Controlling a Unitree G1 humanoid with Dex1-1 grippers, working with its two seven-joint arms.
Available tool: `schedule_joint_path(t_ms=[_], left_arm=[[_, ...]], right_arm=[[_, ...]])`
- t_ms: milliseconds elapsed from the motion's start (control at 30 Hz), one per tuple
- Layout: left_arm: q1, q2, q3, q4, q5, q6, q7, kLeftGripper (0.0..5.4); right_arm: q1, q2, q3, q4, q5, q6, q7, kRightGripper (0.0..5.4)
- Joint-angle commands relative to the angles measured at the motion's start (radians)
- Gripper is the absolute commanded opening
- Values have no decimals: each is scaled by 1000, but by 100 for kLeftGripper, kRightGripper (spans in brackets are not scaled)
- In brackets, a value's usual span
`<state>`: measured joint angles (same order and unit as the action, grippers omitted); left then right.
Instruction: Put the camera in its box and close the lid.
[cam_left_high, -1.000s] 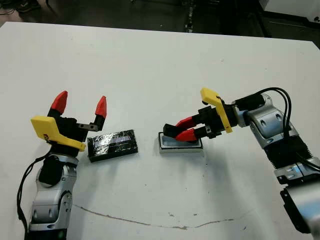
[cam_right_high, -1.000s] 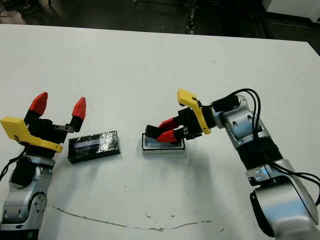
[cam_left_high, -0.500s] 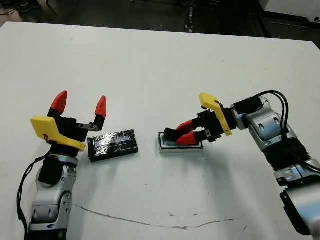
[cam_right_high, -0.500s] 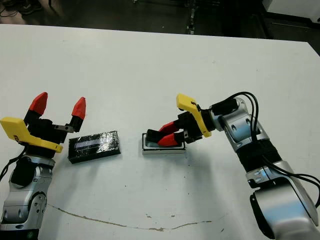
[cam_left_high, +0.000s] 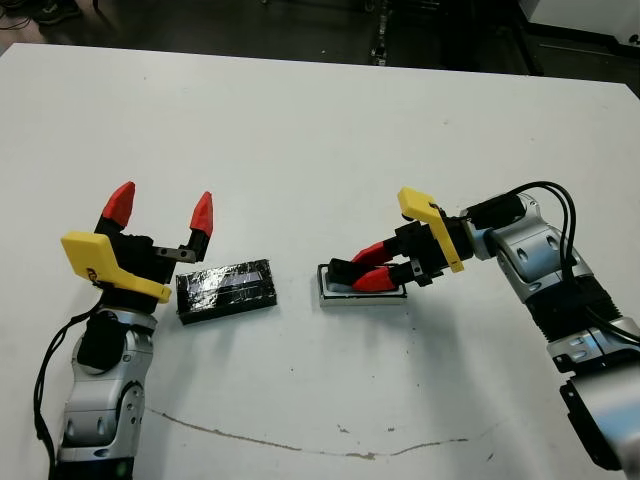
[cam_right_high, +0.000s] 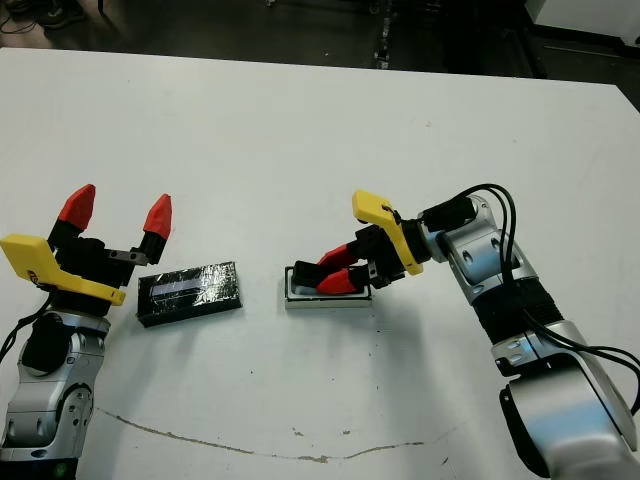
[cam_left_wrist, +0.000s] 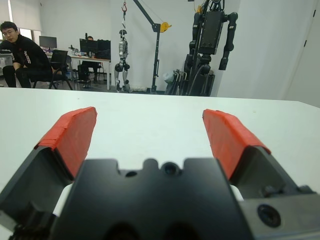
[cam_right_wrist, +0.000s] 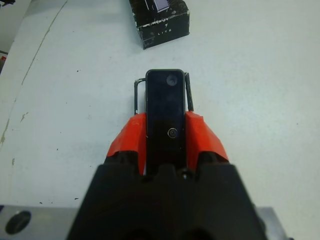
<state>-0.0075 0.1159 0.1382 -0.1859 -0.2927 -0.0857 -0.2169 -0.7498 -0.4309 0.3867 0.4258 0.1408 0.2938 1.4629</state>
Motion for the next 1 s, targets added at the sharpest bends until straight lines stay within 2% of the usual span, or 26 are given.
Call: schedule_joint_path(t_ms=[33, 333, 533, 633, 833, 1000], left_arm=[[12, -1, 3, 3, 1, -5, -4, 540], [15, -4, 2, -3, 3, -6, -2, 540], [16, -4, 2, -4, 0, -5, -4, 540], [16, -6, 3, -4, -6, -4, -6, 540], [16, -3, 4, -1, -2, -5, -9, 540], [15, -4, 3, 4, 0, -10, -11, 540]], right_arm=[[19, -33, 25, 10, -35, 0, 15, 165], [25, -52, 51, -38, -73, -34, -4, 165], [18, -60, 70, -55, -93, 14, -12, 165], [18, -61, 72, -62, -94, 24, -21, 216], [13, -63, 70, -87, -90, 88, -37, 303], [23, -71, 56, -113, -84, 87, -47, 366]])
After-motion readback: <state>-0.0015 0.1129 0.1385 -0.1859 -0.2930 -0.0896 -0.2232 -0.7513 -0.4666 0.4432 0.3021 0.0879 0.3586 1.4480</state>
